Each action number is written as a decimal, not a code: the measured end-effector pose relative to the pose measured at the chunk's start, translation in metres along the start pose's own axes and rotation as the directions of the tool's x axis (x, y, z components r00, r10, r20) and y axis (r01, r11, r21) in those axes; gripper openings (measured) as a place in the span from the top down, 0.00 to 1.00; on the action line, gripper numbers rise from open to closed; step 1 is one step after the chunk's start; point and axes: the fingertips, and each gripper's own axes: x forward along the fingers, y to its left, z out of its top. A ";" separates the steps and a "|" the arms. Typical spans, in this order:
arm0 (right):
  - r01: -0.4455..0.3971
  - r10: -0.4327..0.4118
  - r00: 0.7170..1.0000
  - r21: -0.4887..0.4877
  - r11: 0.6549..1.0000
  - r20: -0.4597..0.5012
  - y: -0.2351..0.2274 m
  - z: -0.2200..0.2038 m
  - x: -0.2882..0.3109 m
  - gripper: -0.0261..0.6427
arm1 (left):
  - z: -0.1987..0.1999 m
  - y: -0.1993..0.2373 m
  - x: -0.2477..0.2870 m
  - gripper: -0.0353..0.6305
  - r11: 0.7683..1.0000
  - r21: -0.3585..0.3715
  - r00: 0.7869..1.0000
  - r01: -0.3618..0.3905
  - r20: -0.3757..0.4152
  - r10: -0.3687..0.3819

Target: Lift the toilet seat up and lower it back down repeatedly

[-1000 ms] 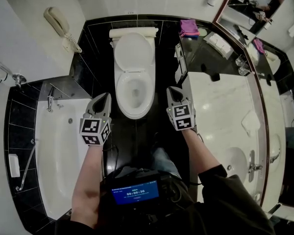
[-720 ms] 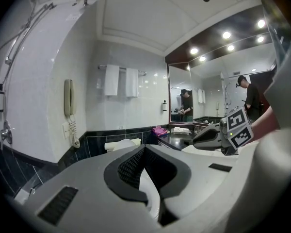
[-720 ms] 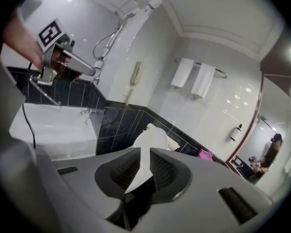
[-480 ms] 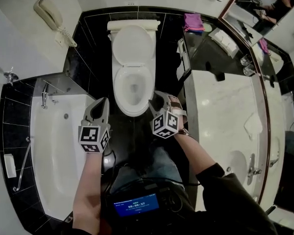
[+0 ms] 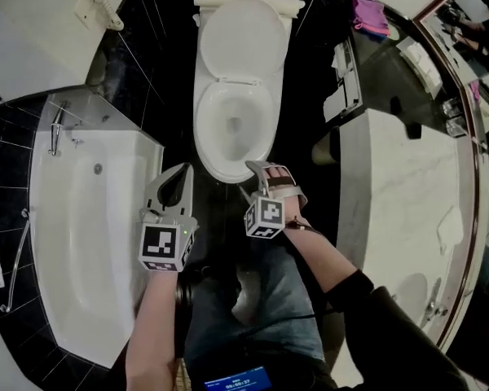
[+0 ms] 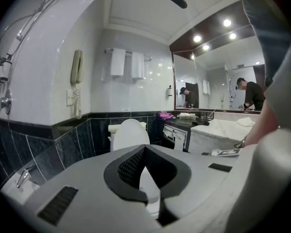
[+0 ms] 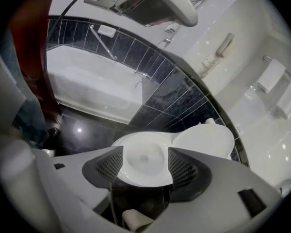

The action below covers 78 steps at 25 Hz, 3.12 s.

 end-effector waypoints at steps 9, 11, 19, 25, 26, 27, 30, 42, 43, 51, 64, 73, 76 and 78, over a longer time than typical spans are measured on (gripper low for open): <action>-0.084 0.080 0.995 -0.064 0.994 -0.067 0.095 -0.054 0.146 0.49 | -0.151 0.006 0.035 0.94 0.998 -0.061 0.998 -0.011 -0.063 0.007; -0.096 0.090 0.993 -0.070 0.993 -0.080 0.109 -0.063 0.174 0.49 | -0.174 0.008 0.043 0.95 0.995 -0.096 0.997 -0.026 -0.069 0.019; -0.090 0.082 0.991 -0.070 0.994 -0.108 0.138 -0.089 0.247 0.54 | -0.230 0.015 0.065 0.95 0.989 -0.141 0.998 -0.039 -0.050 0.032; -0.103 0.095 0.992 -0.089 0.991 -0.089 0.150 -0.090 0.257 0.58 | -0.248 0.024 0.071 0.95 0.987 -0.154 0.998 -0.051 -0.043 0.045; -0.106 0.099 0.991 -0.086 0.991 -0.085 0.150 -0.091 0.257 0.60 | -0.251 0.025 0.071 0.95 0.988 -0.143 0.998 -0.051 -0.040 0.046; -0.108 0.100 0.991 -0.084 0.991 -0.086 0.150 -0.092 0.257 0.66 | -0.253 0.026 0.071 0.94 0.990 -0.132 0.998 -0.050 -0.037 0.046; -0.126 0.115 0.987 -0.094 0.988 -0.109 0.150 -0.094 0.258 0.67 | -0.257 0.027 0.071 0.95 0.988 -0.143 0.998 -0.052 -0.043 0.046; -0.072 0.063 0.992 -0.074 0.995 -0.108 0.143 -0.085 0.248 0.69 | -0.270 0.038 0.067 0.95 0.988 -0.130 0.995 -0.077 -0.065 0.069; -0.069 0.062 0.993 -0.069 0.995 -0.099 0.140 -0.082 0.243 0.69 | -0.267 0.039 0.066 0.95 0.988 -0.134 0.995 -0.080 -0.069 0.072; -0.051 0.051 0.998 0.009 0.999 -0.045 0.085 -0.051 0.180 0.71 | -0.196 0.042 0.067 0.95 0.986 -0.139 0.994 -0.091 -0.071 0.081; 0.057 -0.066 0.995 0.110 0.992 0.075 -0.120 0.008 0.080 0.79 | 0.002 0.052 0.099 0.94 0.990 -0.074 0.992 -0.123 -0.020 0.122; 0.071 -0.099 0.983 0.180 0.981 0.156 -0.255 0.020 0.077 0.80 | 0.101 0.064 0.148 0.95 0.982 -0.023 0.982 -0.188 -0.021 0.188; 0.075 -0.111 0.981 0.217 0.973 0.161 -0.290 0.020 0.083 0.80 | 0.122 0.069 0.160 0.94 0.979 -0.011 0.979 -0.201 -0.017 0.201; 0.085 -0.125 0.980 0.241 0.967 0.154 -0.314 0.019 0.089 0.80 | 0.132 0.075 0.168 0.94 0.979 -0.005 0.979 -0.202 -0.022 0.201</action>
